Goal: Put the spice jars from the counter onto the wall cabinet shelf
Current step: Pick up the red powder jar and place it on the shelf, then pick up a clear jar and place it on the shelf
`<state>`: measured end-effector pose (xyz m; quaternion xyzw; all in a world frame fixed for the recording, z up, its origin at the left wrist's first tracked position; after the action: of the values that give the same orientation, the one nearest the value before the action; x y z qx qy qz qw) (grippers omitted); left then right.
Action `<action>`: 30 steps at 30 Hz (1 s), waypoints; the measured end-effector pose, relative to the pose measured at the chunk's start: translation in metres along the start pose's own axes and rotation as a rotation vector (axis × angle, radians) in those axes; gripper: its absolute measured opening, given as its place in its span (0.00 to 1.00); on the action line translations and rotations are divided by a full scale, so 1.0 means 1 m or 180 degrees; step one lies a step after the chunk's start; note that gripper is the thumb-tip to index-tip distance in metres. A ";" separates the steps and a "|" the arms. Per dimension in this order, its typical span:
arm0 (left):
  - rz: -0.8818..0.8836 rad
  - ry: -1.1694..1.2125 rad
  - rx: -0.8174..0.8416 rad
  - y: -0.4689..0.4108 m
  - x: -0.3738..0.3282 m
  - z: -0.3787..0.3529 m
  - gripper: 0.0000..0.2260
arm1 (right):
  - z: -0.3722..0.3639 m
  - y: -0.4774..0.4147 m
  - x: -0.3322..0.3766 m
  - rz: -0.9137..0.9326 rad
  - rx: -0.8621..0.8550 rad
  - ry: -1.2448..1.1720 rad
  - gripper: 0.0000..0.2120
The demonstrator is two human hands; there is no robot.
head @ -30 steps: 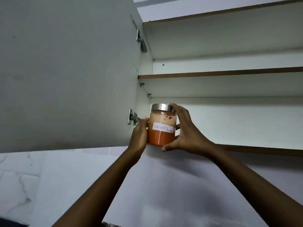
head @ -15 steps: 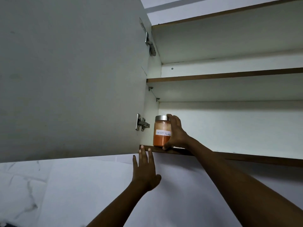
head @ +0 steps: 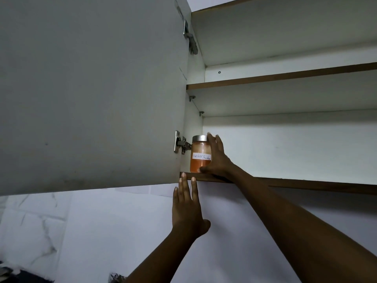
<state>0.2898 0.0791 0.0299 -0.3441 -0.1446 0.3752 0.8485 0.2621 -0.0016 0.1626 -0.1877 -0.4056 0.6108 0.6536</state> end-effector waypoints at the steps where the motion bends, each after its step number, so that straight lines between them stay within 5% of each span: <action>1: 0.0005 0.0014 -0.0001 0.000 0.000 0.000 0.51 | 0.002 0.006 0.000 -0.0079 -0.0059 -0.0076 0.59; 4: 0.0079 0.0112 0.0017 0.002 -0.001 0.001 0.51 | 0.023 0.037 0.007 -0.0337 -0.0702 -0.0249 0.56; 9: 0.0158 0.0136 0.0117 0.003 -0.002 0.007 0.49 | 0.056 0.144 0.027 -0.0054 -0.1246 -0.0474 0.32; 13: 0.0141 0.0512 0.0194 0.033 -0.014 0.005 0.36 | 0.071 0.251 -0.001 -0.0390 -0.0950 -0.1051 0.15; 20: -0.0571 0.1610 -0.0342 0.166 -0.089 -0.018 0.18 | 0.066 0.410 -0.085 -0.1732 -0.0403 -0.1175 0.09; 30: -0.1087 0.2643 0.0902 0.328 -0.175 -0.076 0.11 | 0.027 0.604 -0.108 -0.2853 0.0523 -0.1210 0.06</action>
<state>0.0337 0.0721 -0.2494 -0.3172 0.2052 0.0769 0.9227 -0.1409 -0.0003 -0.3009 0.1722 -0.5090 0.3230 0.7791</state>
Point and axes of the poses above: each hand's wrist, its own y-axis away from the middle knuckle, its own z-axis out of the back of the hand, x = y × z, the point moved 10 cm from there along -y, towards the middle knuckle, and after that the axes turned 3 degrees about -y, right-handed, at the moved point
